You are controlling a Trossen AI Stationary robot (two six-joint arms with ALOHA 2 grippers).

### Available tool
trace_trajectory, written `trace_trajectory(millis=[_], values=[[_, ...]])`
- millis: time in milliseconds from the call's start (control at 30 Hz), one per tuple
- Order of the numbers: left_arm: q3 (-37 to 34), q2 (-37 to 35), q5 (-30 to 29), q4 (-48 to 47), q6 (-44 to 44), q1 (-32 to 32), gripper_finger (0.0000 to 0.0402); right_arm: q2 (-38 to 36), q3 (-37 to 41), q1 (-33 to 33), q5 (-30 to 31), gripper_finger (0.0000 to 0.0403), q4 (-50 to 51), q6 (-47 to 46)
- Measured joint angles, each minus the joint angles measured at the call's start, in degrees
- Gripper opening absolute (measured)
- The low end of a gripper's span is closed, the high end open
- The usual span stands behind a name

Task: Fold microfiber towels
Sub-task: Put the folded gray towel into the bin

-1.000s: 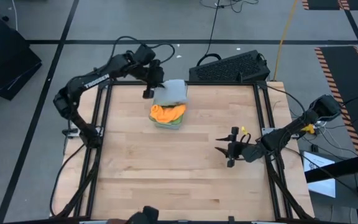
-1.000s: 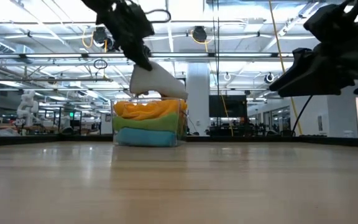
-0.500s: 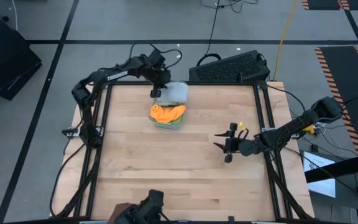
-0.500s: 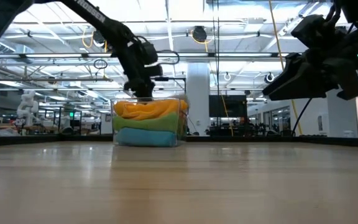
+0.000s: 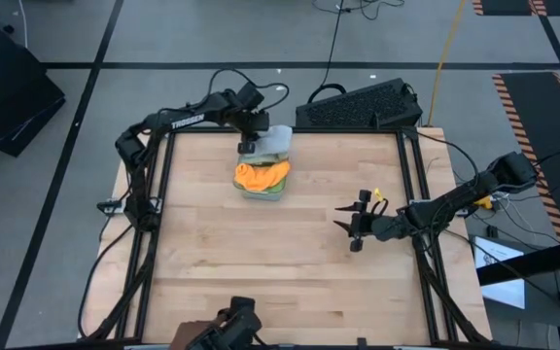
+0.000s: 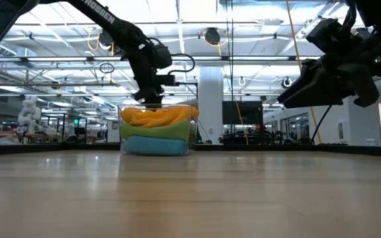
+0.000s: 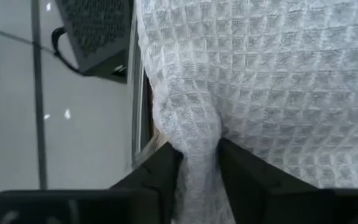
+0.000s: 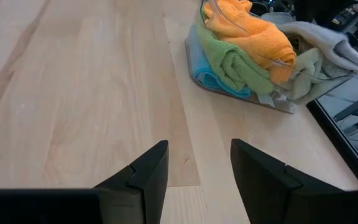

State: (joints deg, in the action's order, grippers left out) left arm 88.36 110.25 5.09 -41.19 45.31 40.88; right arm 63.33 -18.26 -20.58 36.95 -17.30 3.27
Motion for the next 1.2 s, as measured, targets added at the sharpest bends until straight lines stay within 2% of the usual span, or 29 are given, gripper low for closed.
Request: trace_trajectory(millis=[233,433,533,600,633,833,1000,1067,1200], values=[[0.0,-5.29,-5.48,-0.55,-2.25,-1.98,0.0164,0.0,0.8,-0.02,-1.27,0.0167,-0.09,-0.76],[0.0,-11.32,-5.41,-0.53,-7.1,-2.87,0.0179,0.0,1.84,-0.02,-1.29,0.0167,-0.64,-2.54],[0.02,-12.65,-0.48,4.29,-12.34,-3.41,0.0175,0.0,1.84,-0.02,-1.29,0.0167,-1.69,-2.09],[0.02,-12.44,5.59,8.05,-15.99,-4.09,0.0164,0.0,1.84,-0.02,-1.31,0.0167,-2.25,-1.2],[0.05,-11.84,6.78,9.57,-17.1,-4.69,0.0154,0.0,1.84,-0.02,-1.31,0.0167,-2.62,-0.88],[-0.04,-4.33,7.21,9.95,-14.26,-6.55,0.007,0.0,1.84,-0.03,-4.38,0.0156,-3.94,-1.37],[-0.04,0.43,6.92,7.59,-12.17,-5.92,0.0012,0.0,1.84,-0.04,-4.53,0.0138,-3.63,-2.73],[-0.03,1.7,7.48,7.03,-12.14,-5.27,0.0005,0.0,1.84,-0.04,-4.52,0.0132,-3.65,-2.71],[0.0,3.98,11.66,4.92,-12.24,-3.72,0.0019,0.0,1.84,-0.04,-4.33,0.0126,-3.73,-2.41]])
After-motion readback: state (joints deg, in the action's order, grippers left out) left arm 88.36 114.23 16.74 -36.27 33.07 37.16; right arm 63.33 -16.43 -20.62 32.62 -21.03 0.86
